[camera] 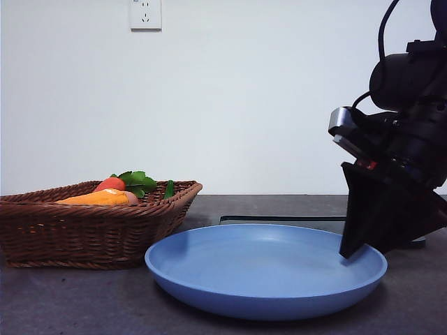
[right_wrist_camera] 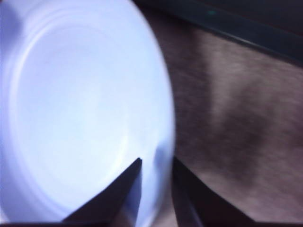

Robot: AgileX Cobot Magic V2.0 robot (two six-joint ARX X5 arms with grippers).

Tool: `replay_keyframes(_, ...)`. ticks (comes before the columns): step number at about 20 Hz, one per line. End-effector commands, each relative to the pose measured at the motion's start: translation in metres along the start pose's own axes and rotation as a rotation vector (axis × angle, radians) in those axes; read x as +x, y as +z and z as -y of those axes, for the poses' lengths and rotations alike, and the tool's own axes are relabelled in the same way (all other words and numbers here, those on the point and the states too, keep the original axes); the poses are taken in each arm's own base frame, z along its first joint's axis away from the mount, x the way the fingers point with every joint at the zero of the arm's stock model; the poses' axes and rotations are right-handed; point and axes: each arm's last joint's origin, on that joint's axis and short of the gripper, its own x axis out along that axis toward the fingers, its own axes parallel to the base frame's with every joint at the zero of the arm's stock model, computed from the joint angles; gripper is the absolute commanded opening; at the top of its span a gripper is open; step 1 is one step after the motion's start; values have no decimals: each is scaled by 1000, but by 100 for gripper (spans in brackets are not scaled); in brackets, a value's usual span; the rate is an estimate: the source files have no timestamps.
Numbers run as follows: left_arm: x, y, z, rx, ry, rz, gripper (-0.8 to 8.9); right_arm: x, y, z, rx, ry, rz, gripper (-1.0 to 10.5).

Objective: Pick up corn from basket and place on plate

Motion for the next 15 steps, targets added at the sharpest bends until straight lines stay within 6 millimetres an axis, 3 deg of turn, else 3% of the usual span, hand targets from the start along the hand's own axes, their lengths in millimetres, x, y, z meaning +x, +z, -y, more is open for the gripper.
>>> replay_keyframes(1, -2, 5, 2, 24, -6, 18, 408, 5, 4, 2, 20, -39, -2, 21)
replay_keyframes(9, -1, 8, 1, 34, -7, 37, 408, -3, 5, 0, 25, -66, 22, 1)
replay_keyframes(15, 9, 34, 0, 49, 19, 21, 408, -65, -9, -8, 39, -125, 148, 1)
